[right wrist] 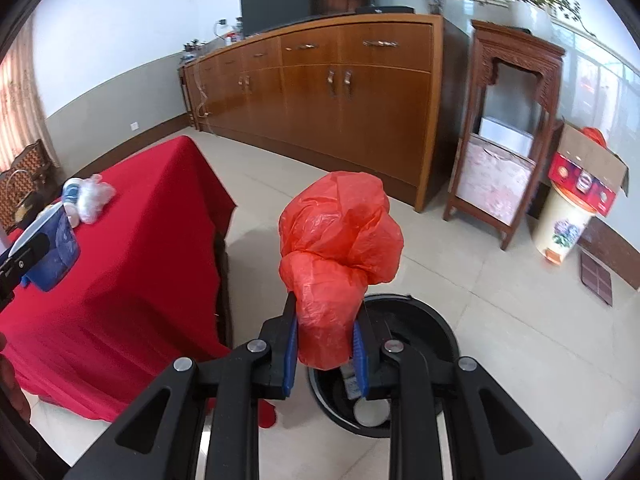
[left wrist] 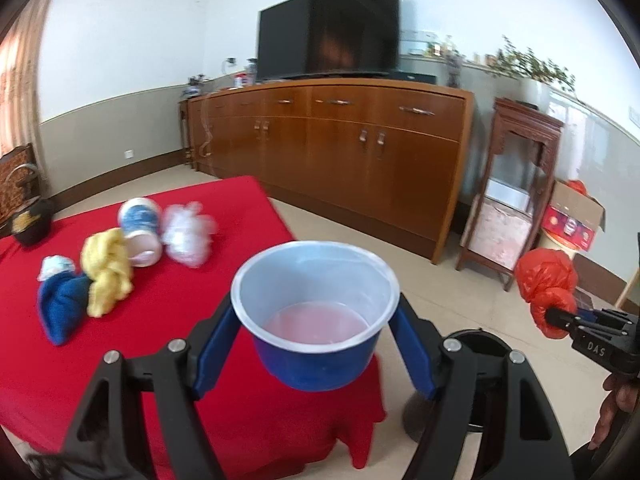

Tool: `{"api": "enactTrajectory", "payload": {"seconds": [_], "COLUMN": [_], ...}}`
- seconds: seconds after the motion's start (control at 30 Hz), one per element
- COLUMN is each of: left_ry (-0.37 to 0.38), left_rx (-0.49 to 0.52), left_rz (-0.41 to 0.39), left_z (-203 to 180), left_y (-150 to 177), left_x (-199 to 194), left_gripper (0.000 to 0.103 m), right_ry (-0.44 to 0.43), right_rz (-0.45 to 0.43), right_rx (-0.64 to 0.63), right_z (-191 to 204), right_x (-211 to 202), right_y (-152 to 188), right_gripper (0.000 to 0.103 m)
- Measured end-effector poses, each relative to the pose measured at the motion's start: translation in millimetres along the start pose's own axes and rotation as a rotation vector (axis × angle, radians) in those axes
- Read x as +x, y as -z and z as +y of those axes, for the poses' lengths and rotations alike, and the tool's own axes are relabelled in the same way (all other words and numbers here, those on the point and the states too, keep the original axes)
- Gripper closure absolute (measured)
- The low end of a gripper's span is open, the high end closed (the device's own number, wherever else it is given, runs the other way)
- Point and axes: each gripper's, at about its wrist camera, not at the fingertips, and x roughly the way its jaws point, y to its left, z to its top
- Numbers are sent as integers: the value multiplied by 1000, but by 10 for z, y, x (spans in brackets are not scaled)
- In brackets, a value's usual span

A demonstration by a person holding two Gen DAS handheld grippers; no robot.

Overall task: Collect trash
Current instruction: 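Open both tools over the black bucket to drop the cup and red bag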

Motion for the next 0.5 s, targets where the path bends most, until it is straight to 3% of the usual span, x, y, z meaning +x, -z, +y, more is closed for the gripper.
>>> {"api": "enactTrajectory", "payload": {"seconds": [0.33,0.5], "left_ry": [149,211], "left_rx": [104,156], "left_rz": [57,116], "left_z": [-826,-1255], "left_y": [112,297], "left_x": [270,483], "left_gripper": [28,28], "right_ry": [52,38], "right_rz": [109,177], "right_rx": [38,16], "right_z": [-667,-864], "right_x": [199,426], "right_y": [310,497], "right_gripper": [79,79]}}
